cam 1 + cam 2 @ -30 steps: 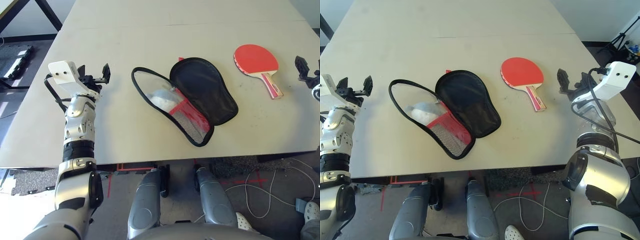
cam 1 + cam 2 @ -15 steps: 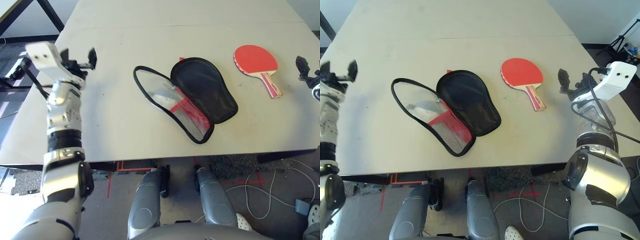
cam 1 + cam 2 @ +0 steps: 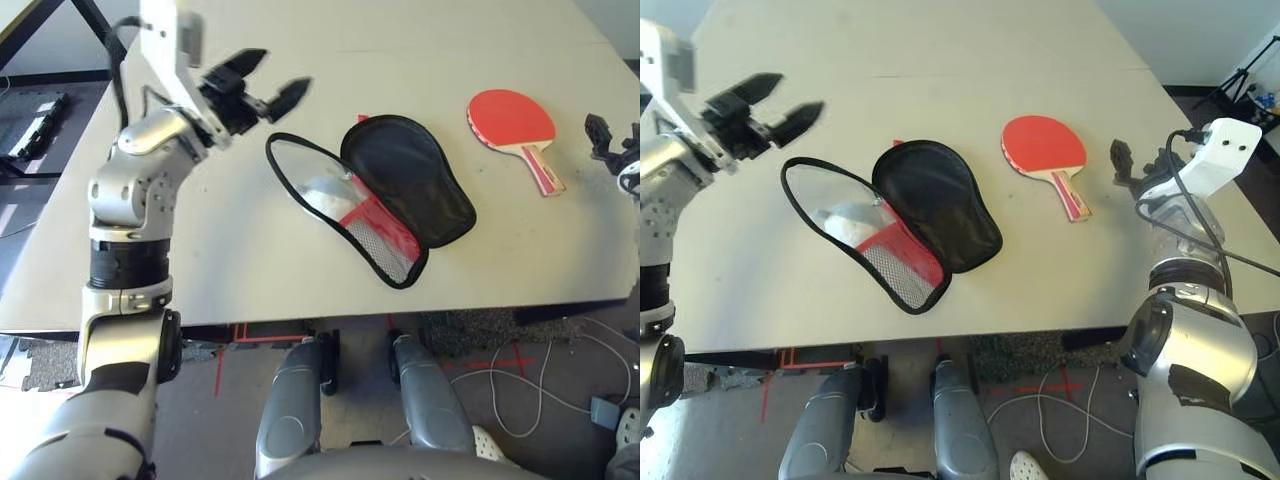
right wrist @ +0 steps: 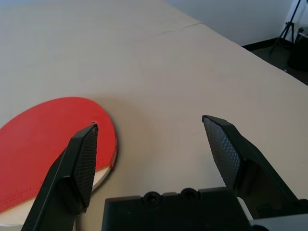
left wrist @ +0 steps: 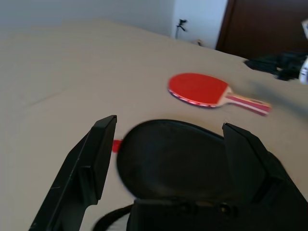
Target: Store the ping-pong paddle in its case and zip it.
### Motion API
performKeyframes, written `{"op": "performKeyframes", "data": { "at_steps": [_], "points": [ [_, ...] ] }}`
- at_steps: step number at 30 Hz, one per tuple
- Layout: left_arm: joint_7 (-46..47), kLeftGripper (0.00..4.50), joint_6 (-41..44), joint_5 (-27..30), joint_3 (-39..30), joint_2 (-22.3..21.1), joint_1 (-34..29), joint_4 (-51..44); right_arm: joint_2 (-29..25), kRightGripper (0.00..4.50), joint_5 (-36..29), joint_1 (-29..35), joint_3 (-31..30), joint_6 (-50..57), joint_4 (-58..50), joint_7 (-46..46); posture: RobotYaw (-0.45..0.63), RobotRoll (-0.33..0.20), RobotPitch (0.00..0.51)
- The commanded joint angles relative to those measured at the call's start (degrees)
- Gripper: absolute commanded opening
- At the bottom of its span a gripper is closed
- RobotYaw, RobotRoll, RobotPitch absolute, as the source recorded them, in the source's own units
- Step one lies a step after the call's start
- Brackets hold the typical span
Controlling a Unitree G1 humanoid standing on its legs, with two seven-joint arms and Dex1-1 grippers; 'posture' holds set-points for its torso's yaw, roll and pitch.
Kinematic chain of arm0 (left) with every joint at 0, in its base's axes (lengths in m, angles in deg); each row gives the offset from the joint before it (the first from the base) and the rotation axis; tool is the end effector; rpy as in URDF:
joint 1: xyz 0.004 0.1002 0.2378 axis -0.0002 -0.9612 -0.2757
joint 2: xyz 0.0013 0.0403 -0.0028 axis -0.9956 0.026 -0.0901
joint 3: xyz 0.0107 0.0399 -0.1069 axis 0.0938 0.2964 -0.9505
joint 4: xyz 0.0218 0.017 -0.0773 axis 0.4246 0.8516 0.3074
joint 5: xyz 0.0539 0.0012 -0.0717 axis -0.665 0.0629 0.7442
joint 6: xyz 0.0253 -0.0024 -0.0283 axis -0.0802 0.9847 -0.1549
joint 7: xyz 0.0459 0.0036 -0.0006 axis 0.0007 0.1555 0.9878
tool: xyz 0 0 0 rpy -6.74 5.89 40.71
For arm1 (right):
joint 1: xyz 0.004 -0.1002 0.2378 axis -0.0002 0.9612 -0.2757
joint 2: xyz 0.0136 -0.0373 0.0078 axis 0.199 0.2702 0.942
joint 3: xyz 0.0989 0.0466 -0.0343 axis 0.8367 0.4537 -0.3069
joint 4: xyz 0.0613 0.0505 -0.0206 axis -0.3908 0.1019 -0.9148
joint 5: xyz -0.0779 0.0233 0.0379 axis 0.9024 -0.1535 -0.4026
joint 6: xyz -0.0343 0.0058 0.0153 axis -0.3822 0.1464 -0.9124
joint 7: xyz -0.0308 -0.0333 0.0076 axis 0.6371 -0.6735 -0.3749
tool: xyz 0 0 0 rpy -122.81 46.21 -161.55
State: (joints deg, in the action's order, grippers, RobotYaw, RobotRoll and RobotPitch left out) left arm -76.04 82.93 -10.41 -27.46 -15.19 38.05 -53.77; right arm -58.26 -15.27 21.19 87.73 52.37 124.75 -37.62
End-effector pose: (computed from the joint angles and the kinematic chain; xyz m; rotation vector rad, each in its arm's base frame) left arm 0.2867 0.2049 0.2346 0.1659 -0.1835 -0.8737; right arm 0.3064 -0.3557 0.1839 0.0430 -0.0820 -0.1857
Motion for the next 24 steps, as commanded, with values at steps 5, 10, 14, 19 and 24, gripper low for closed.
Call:
{"op": "performKeyframes", "data": {
  "at_steps": [5, 10, 14, 19, 24],
  "points": [
    [-2.1, 4.5, 0.66, -0.92, 2.52, 1.77, -1.12, -0.69, -0.25, 4.46, 3.75, -2.36, -5.24, 8.86, -4.08, 0.9, -0.1, 0.0, 0.237],
    [-2.58, 4.5, -0.48, -2.52, 3.68, 3.36, -1.55, -0.13, -0.88, 4.46, 6.3, -5.85, -10.55, 25.12, -8.9, 4.41, -0.12, 0.0, 0.23],
    [-2.92, 4.5, -1.34, -3.54, 4.51, 4.09, -1.74, 0.2, -1.24, 4.46, 8.69, -9.1, -15.21, 39.03, -11.49, 7.24, -0.12, 0.0, 0.226],
    [-3.26, 4.5, -2.04, -4.85, 4.78, 4.86, -1.61, 0.73, -0.84, 4.46, 12.78, -13.95, -20.15, 49.58, -9.23, 6.7, -0.12, 0.0, 0.226],
    [-3.44, 4.5, -2.11, -5.68, 5.18, 5.2, -1.53, 0.54, 0.64, 4.46, 15.49, -16.37, -23.58, 50.91, -5.67, 9.3, -0.11, 0.0, 0.229]
  ]
}}
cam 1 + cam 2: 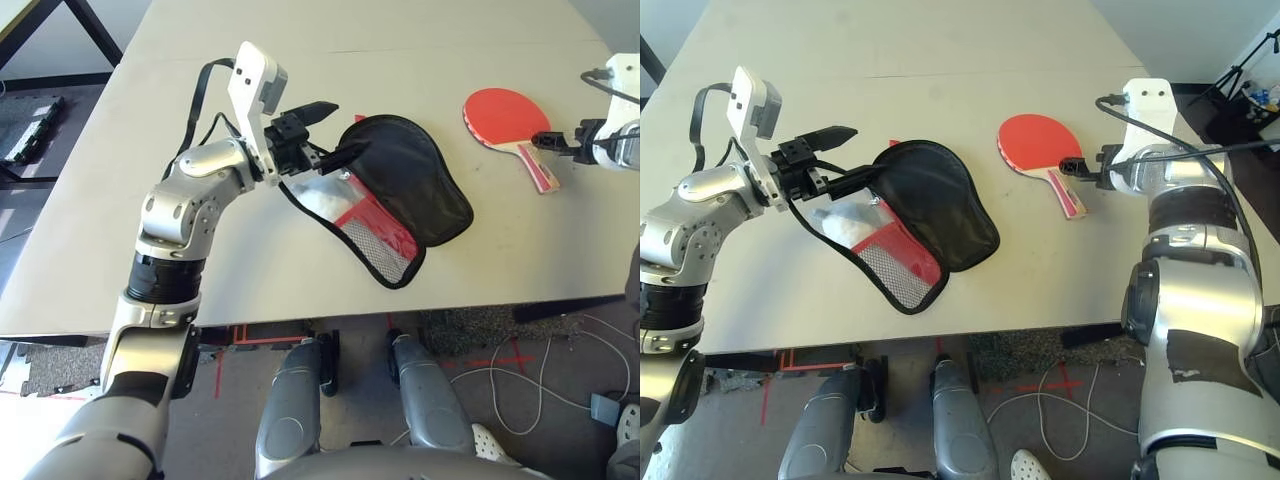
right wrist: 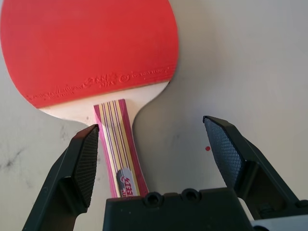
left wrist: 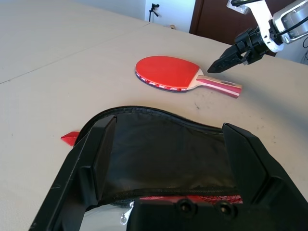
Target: Store the ping-pong paddle in its case and zip it.
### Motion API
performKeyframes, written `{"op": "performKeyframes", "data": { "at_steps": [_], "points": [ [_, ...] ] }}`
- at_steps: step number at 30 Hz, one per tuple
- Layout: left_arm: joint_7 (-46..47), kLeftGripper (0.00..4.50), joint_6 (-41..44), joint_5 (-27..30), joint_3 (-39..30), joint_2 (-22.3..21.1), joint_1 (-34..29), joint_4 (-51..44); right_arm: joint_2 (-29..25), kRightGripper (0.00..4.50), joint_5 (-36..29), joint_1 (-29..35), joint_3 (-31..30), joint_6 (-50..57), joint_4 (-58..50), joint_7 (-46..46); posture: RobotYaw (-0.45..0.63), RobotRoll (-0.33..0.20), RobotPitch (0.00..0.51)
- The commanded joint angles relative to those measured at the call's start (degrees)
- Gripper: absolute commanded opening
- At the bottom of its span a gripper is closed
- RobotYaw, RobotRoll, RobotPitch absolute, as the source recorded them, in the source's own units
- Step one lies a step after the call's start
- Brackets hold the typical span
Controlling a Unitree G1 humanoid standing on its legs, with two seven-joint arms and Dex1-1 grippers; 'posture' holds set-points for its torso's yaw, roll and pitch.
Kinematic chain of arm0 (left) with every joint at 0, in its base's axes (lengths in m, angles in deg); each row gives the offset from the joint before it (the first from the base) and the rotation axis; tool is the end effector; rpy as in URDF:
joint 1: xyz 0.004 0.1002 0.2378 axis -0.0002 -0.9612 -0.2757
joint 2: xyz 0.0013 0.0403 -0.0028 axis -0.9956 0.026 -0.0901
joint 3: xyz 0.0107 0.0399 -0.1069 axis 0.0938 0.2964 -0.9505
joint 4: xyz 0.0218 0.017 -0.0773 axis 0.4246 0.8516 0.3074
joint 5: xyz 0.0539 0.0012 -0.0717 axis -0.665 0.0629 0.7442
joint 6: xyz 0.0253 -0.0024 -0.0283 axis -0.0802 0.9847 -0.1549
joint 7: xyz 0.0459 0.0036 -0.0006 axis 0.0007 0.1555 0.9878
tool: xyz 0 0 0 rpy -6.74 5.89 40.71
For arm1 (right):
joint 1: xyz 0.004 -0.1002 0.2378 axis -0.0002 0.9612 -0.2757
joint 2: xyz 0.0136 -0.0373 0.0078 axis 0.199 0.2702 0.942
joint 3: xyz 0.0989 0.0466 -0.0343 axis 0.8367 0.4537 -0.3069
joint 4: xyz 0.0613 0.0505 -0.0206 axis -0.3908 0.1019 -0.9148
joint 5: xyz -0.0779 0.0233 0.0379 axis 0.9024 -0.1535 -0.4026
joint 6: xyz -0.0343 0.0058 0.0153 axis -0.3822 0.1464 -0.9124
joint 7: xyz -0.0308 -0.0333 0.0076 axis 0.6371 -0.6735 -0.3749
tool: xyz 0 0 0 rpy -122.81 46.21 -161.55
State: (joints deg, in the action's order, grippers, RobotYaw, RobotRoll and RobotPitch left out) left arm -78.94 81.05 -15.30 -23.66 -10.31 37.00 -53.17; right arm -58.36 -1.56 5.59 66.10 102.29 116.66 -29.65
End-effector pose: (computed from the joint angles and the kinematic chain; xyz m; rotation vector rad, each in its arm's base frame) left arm 0.2915 0.1824 0.2165 0.1879 -0.1497 -0.9593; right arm 0.3314 -0.3129 0.2489 -0.1064 0.5905 -0.0343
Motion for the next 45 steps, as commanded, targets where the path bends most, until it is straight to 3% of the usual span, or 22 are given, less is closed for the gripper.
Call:
{"op": "performKeyframes", "data": {
  "at_steps": [1, 13, 16, 25, 36, 45],
  "points": [
    [-0.53, 4.5, -0.16, -0.92, 1.41, 0.39, -0.47, -0.18, 1.11, 4.46, 2.25, -1.02, -2.62, 0.82, 3.22, 1.98, -0.11, 0.0, 0.229],
    [-0.11, 4.5, 0.36, -1.99, 1.99, 0.94, -0.68, -1.43, 5.12, 4.46, 5.61, -1.57, -5.45, -2.02, 8.61, 3.68, -0.09, 0.0, 0.239],
    [-0.05, 4.5, 0.22, -2.17, 2.13, 1.06, -0.55, -1.32, 5.45, 3.93, 5.84, -1.46, -5.4, -2.53, 9.2, 3.21, -0.09, 0.0, 0.238],
    [-0.14, 4.5, 0.06, -2.72, 2.34, 1.3, -0.29, -1.0, 5.07, 1.21, 5.9, -0.8, -5.21, -2.11, 9.13, 2.84, -0.1, 0.0, 0.237],
    [-0.62, 4.5, -0.36, -3.38, 2.42, 1.65, -0.29, -0.52, 4.95, 1.17, 5.12, 0.85, -4.42, -1.78, 6.29, 1.92, -0.11, 0.0, 0.238],
    [-2.06, 4.5, -0.62, -4.7, 1.66, -1.14, 0.1, 0.37, 5.88, 1.17, 3.6, 2.02, -3.36, 2.38, -5.26, 2.8, -0.09, 0.0, 0.24]
  ]
}}
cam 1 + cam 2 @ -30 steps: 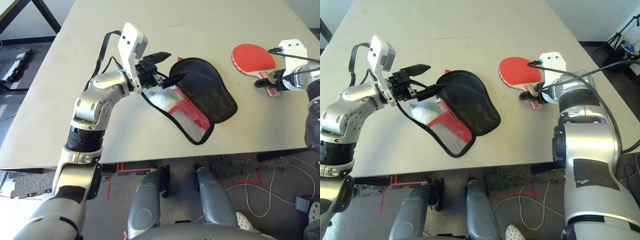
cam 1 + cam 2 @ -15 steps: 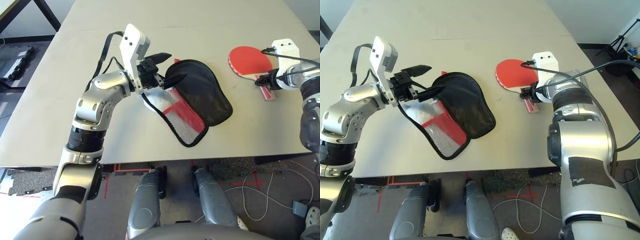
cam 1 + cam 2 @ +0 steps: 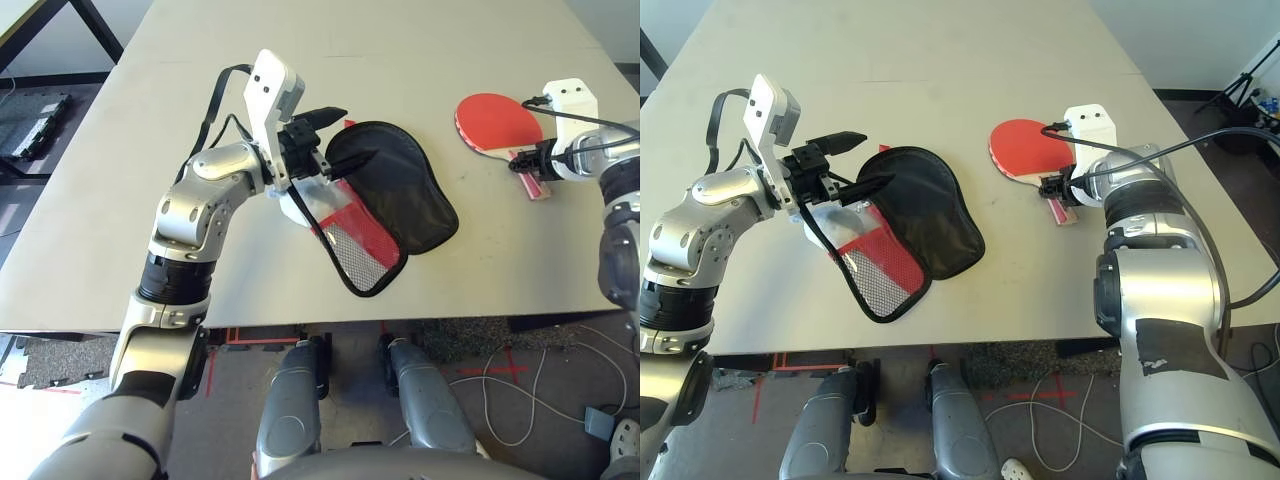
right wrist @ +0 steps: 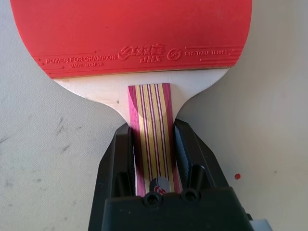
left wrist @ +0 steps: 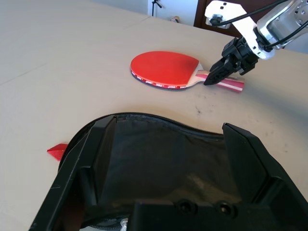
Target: Store the ping-pong paddle in its case and zip it.
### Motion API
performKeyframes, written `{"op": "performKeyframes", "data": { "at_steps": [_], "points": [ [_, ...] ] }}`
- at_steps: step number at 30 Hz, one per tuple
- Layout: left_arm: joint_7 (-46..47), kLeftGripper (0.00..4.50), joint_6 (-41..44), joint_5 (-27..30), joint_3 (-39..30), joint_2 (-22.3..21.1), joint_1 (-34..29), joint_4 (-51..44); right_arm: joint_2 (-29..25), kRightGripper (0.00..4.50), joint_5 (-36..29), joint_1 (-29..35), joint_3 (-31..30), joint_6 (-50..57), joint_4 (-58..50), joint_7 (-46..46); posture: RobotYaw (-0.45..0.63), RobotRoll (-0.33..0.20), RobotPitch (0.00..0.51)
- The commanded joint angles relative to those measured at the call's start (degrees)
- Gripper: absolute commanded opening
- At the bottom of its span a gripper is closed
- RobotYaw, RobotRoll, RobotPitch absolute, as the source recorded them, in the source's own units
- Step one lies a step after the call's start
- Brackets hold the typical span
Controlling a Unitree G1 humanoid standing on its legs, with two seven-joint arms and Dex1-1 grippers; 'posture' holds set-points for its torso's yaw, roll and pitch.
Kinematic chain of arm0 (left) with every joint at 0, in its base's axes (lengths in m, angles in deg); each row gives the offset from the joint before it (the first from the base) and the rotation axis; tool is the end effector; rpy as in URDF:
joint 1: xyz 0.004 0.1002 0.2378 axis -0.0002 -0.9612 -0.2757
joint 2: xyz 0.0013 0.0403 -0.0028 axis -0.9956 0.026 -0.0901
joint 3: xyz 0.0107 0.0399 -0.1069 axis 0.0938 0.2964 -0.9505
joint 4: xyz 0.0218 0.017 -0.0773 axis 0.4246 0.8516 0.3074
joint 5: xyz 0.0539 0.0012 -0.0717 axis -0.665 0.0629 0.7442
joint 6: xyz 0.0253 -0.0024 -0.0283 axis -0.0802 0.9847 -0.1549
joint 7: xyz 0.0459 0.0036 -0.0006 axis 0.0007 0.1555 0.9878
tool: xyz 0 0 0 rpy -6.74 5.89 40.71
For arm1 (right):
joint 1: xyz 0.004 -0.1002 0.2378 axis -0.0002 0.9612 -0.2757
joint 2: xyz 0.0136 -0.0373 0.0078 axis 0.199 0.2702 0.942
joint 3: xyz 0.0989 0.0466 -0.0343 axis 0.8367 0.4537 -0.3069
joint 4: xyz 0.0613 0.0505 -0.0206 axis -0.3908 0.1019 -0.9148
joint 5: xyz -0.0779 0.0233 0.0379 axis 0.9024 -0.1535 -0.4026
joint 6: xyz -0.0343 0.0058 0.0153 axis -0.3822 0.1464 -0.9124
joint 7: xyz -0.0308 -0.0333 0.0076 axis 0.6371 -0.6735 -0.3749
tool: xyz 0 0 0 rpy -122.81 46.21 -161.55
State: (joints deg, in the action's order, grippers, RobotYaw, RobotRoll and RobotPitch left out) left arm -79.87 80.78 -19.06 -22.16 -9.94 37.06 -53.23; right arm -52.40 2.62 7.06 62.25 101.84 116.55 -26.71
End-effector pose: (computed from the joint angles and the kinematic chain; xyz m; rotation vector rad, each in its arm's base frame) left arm 0.2922 0.1782 0.2147 0.2485 -0.1291 -0.9573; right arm 0.3457 -0.2833 0.2273 -0.2105 0.6858 0.0714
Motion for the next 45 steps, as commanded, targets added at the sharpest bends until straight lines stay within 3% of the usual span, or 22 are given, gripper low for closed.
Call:
{"op": "performKeyframes", "data": {
  "at_steps": [1, 9, 18, 27, 37, 45],
  "points": [
    [-1.61, 4.5, -0.28, -1.06, 0.14, -2.33, 0.2, 0.49, 0.2, 1.17, -0.81, 1.08, 0.35, 4.28, -7.62, 0.18, -0.09, 0.0, 0.239],
    [-4.26, 4.5, 2.86, 0.66, -1.27, -8.45, 0.75, -3.31, 2.87, 1.17, -3.8, 9.7, -0.24, 18.03, -34.84, 0.58, -0.07, 0.0, 0.25],
    [-6.82, 4.5, 8.98, 3.37, -3.27, -16.12, -0.62, -10.11, 5.99, 1.17, -6.71, 13.78, -1.15, 27.06, -52.81, -1.67, -0.04, 0.0, 0.259],
    [-6.37, 4.5, 10.93, 3.95, -3.82, -17.73, -1.05, -11.75, 12.44, 1.17, -10.93, 15.16, -3.18, 36.77, -66.06, -4.56, -0.02, 0.0, 0.269],
    [-5.62, 4.5, 12.05, 4.22, -4.03, -17.86, -1.51, -12.8, 22.61, 1.17, -12.78, 18.35, -2.35, 43.6, -72.74, -11.94, -0.01, 0.0, 0.285],
    [-5.69, 4.5, 11.78, 3.93, -3.48, -17.8, -1.43, -12.45, 27.54, 1.17, -13.69, 21.42, -3.0, 46.58, -76.32, -16.03, -0.01, 0.0, 0.288]
  ]
}}
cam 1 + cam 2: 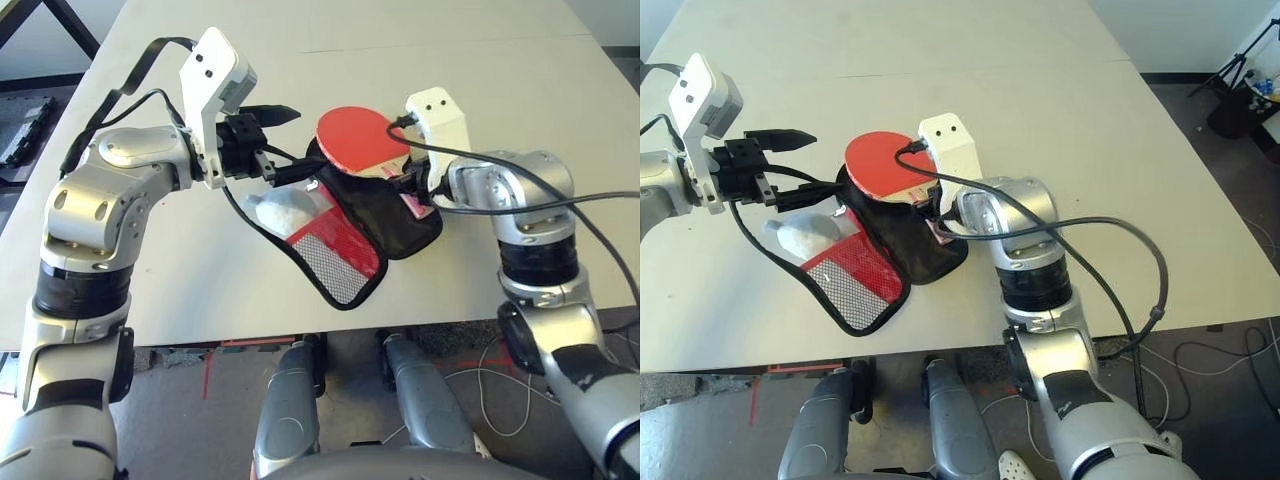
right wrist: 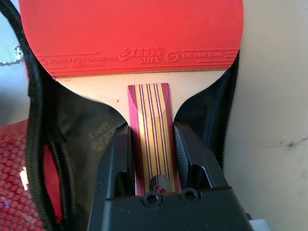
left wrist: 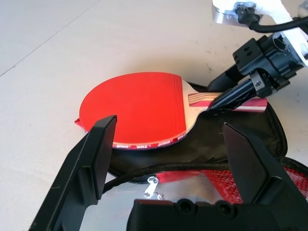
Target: Store the ping-pong paddle in its case and zip it.
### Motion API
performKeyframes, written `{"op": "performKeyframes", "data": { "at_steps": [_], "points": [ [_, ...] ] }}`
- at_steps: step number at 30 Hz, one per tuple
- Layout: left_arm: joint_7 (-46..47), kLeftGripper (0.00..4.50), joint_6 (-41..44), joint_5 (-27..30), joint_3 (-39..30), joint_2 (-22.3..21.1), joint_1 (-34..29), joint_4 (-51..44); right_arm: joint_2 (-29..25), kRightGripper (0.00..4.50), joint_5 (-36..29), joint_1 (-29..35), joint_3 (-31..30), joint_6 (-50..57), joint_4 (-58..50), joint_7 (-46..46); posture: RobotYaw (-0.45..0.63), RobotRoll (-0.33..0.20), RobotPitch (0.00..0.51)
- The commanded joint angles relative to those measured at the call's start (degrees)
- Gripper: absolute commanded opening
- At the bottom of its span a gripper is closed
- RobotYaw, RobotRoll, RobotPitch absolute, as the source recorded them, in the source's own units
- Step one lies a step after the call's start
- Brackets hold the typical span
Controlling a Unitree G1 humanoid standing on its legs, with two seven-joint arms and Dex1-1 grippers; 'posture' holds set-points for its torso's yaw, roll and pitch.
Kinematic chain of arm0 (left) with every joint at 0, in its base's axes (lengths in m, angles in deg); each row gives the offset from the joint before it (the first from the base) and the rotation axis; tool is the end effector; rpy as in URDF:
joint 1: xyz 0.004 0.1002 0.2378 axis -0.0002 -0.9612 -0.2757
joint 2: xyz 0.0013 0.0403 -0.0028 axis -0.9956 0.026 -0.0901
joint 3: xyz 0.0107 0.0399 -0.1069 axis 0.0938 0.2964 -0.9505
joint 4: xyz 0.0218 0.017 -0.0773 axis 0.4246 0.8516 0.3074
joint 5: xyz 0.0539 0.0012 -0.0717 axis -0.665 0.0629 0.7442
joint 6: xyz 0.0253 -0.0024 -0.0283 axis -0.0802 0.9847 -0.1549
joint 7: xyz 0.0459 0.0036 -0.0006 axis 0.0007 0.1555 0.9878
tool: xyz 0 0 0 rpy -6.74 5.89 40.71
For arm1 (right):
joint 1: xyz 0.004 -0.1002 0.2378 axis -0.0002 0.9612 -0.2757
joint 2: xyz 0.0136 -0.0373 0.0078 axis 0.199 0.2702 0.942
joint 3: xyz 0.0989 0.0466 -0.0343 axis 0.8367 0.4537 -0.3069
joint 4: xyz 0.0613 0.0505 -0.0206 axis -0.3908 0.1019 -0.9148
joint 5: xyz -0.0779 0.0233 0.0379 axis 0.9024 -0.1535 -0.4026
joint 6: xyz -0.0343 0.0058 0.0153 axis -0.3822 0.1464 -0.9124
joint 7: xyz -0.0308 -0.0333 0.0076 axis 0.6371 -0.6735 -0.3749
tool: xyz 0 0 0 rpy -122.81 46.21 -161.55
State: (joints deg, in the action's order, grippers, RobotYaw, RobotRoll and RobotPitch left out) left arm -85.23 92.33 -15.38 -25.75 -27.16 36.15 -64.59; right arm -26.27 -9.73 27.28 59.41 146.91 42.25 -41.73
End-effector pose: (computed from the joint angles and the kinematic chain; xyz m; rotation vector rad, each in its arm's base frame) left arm 0.2598 0.2238 0.2562 0.4603 -0.0143 -0.9165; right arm 0.2811 -0.1124 0.2092 -0.2180 0.5682 0.5136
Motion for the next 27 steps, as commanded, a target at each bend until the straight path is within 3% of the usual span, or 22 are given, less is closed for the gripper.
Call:
{"op": "performKeyframes", "data": {
  "at_steps": [1, 27],
  "points": [
    [-0.35, 4.5, 0.18, 0.22, 0.18, -0.54, -0.46, -0.99, 2.03, 1.17, -1.55, 1.69, -0.28, 1.59, -2.22, -1.47, -0.01, 0.0, 0.288],
    [-0.31, 4.5, -2.26, -0.62, 1.61, 0.87, -0.79, 0.24, 1.71, 1.17, -3.56, 6.46, -1.45, 1.61, -2.94, -10.89, -0.02, 0.0, 0.267]
  ]
}}
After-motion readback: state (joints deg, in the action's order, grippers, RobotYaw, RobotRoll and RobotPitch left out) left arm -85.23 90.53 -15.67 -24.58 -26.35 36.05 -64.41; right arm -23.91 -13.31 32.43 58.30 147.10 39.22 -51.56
